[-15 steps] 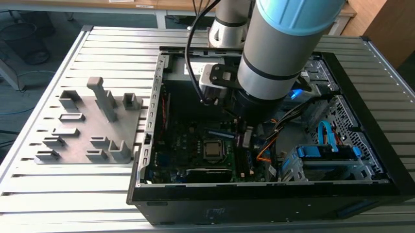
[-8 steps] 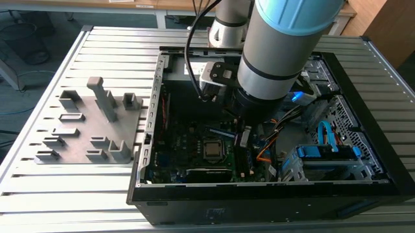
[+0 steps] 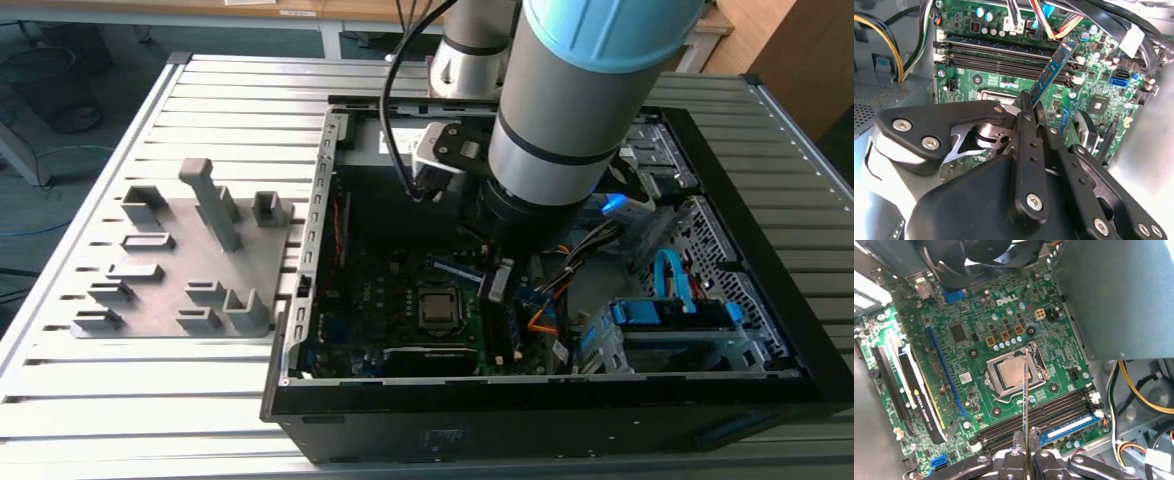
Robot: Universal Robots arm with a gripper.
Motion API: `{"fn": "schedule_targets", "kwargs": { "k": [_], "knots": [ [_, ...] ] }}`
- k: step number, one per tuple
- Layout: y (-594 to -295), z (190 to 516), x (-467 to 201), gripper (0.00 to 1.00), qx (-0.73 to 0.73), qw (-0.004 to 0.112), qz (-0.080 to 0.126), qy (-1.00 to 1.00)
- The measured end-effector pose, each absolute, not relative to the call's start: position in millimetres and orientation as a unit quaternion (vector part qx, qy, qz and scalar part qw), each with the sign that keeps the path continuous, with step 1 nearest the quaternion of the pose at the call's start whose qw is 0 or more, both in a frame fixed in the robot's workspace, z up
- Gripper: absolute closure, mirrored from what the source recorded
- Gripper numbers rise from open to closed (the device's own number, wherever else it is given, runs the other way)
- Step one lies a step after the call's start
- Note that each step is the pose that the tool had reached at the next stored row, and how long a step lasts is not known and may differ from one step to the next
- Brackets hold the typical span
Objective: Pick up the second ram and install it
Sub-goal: 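Insert the second ram into the second slot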
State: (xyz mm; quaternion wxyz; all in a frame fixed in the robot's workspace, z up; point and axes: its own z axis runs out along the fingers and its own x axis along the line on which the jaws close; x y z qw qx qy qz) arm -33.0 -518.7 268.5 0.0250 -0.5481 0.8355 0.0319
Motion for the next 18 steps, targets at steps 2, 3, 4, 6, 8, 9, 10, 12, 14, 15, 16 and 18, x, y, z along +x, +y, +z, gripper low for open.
{"fn": "schedule_targets", "kwargs": {
  "k": [2,3,4,6,8,9,10,12,14,15,16,18],
  "knots": [
    [-518.7,268.4,-33.0,0.86,-0.540,0.025,0.031,0.841],
    [-518.7,268.4,-33.0,0.86,-0.535,0.025,0.031,0.844],
    [-518.8,268.4,-33.0,0.86,-0.531,0.025,0.031,0.846],
    [-518.7,268.3,-33.0,0.86,-0.524,0.025,0.030,0.851],
    [-518.7,268.2,-33.0,0.86,-0.516,0.026,0.030,0.856],
    [-518.7,268.2,-33.0,0.86,-0.512,0.026,0.030,0.858],
    [-518.7,268.1,-33.0,0.86,-0.508,0.026,0.029,0.860],
    [-518.7,268.1,-33.0,0.86,-0.502,0.026,0.029,0.864],
    [-518.7,268.1,-33.0,0.86,-0.497,0.026,0.028,0.867],
    [-518.7,268.1,-33.0,0.86,-0.494,0.026,0.028,0.868],
    [-518.7,268.0,-33.0,0.86,-0.492,0.026,0.028,0.870],
    [-518.7,268.0,-33.0,0.86,-0.486,0.026,0.028,0.873]
  ]
}}
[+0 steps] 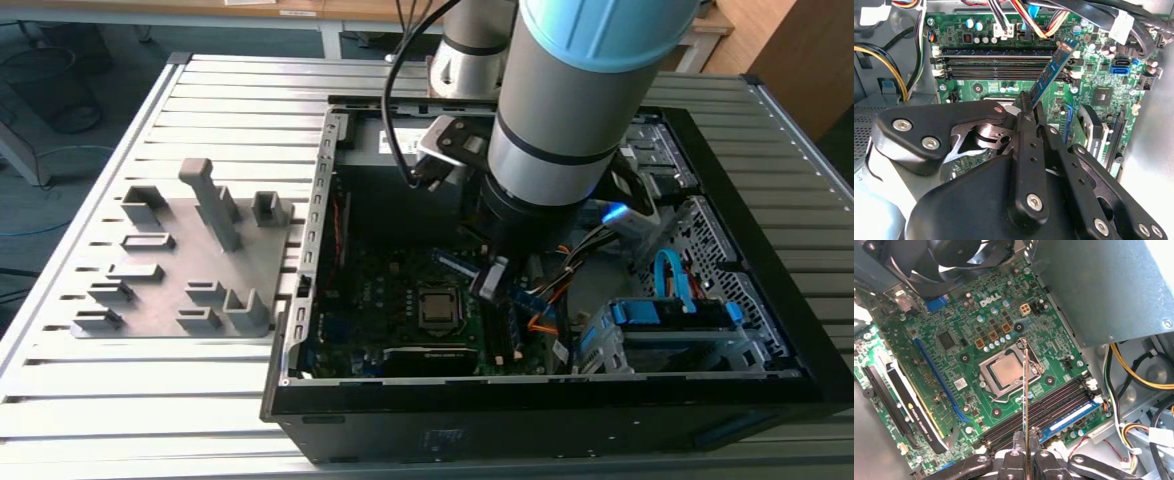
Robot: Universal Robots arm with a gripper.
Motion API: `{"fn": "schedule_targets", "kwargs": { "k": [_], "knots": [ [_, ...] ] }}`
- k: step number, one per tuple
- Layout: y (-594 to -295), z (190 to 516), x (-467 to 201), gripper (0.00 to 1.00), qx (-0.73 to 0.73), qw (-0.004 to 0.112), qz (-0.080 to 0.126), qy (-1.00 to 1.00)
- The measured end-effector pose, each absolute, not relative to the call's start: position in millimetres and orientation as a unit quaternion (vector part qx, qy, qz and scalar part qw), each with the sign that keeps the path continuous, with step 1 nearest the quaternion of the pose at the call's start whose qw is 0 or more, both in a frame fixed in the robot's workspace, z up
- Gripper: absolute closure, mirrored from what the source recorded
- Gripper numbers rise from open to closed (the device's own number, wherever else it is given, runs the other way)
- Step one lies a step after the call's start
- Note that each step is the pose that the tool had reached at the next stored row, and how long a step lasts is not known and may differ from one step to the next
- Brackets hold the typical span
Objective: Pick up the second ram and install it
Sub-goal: 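Insert the second ram into the second slot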
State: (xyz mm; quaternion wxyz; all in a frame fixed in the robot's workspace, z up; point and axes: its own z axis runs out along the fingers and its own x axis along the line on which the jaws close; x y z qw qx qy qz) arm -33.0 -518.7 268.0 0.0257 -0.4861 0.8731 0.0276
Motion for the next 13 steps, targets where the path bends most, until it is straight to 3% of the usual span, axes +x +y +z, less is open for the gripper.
{"fn": "schedule_targets", "kwargs": {
  "k": [13],
  "knots": [
    [-518.7,267.8,-33.0,0.86,-0.446,0.026,0.024,0.894]
  ]
}}
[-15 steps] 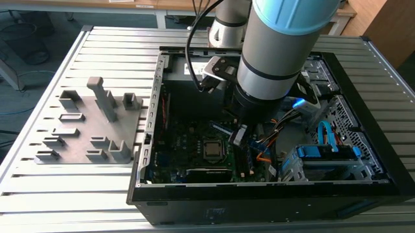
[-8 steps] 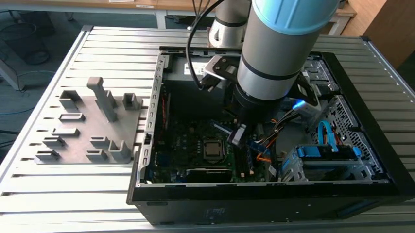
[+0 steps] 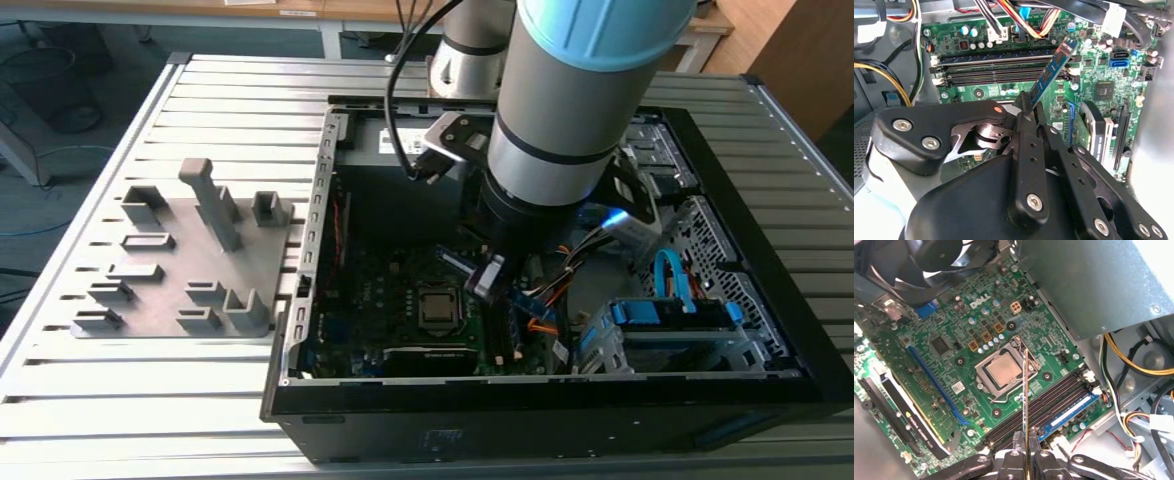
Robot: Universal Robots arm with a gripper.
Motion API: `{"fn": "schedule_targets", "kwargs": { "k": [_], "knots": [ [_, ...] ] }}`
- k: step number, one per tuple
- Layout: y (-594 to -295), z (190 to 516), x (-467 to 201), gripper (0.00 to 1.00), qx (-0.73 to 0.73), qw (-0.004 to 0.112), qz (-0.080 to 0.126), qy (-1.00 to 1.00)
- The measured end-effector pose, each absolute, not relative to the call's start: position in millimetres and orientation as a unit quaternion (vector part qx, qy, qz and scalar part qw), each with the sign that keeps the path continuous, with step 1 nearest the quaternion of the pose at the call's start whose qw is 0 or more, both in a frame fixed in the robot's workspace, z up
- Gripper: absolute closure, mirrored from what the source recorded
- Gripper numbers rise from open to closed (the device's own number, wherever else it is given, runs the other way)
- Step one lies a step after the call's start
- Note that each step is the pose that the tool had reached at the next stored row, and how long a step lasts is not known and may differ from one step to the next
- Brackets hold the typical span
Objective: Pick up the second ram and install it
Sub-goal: 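Insert the second ram into the second slot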
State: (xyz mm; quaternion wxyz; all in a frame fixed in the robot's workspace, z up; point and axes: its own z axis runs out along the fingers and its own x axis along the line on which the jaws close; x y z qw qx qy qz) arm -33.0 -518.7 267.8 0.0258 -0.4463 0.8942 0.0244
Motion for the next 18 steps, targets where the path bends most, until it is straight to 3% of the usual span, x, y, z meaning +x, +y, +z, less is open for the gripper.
{"fn": "schedule_targets", "kwargs": {
  "k": [18],
  "knots": [
    [-518.7,267.6,-33.0,0.86,-0.394,0.025,0.019,0.919]
  ]
}}
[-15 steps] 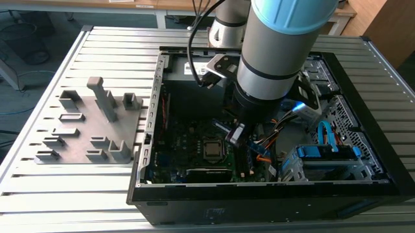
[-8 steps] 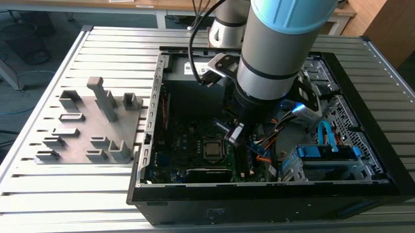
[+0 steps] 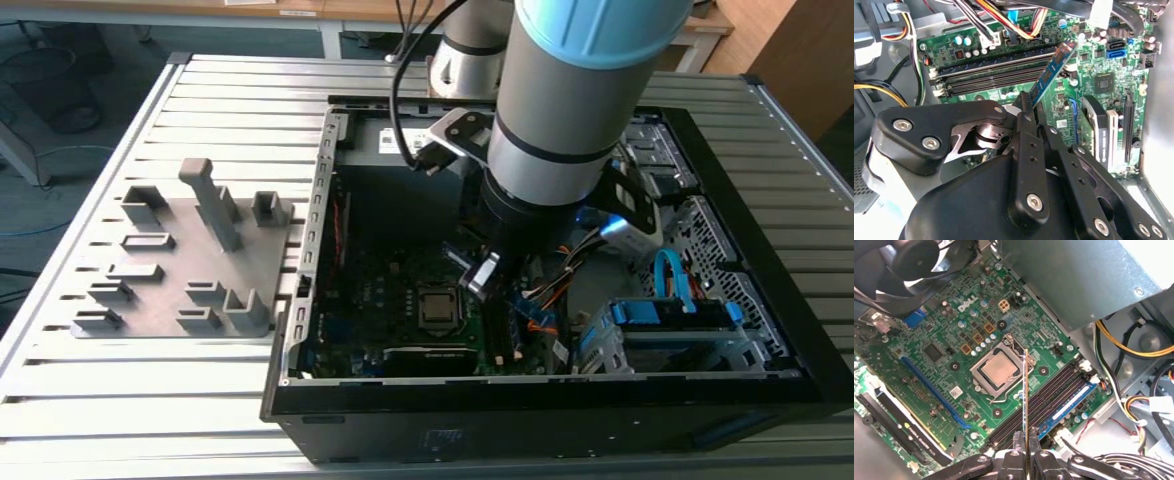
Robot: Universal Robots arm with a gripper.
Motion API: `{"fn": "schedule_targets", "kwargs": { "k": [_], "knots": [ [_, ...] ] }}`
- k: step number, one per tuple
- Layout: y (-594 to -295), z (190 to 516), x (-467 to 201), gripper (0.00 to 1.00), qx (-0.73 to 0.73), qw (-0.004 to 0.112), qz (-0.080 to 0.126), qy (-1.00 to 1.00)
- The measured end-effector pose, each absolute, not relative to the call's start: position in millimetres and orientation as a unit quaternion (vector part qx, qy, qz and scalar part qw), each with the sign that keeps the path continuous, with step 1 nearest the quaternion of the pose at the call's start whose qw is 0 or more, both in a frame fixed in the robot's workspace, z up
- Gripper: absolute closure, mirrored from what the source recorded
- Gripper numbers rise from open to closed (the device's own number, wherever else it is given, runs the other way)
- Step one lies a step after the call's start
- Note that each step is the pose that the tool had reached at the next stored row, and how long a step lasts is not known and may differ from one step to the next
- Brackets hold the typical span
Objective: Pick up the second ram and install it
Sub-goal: 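Insert the second ram into the second slot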
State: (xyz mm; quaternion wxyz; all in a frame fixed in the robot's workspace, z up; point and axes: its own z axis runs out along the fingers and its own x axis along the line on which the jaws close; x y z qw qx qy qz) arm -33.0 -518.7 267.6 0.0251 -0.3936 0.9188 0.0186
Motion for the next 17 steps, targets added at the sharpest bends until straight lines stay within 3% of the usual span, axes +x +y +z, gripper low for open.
{"fn": "schedule_targets", "kwargs": {
  "k": [17],
  "knots": [
    [-518.7,267.5,-33.0,0.86,-0.340,0.024,0.012,0.940]
  ]
}}
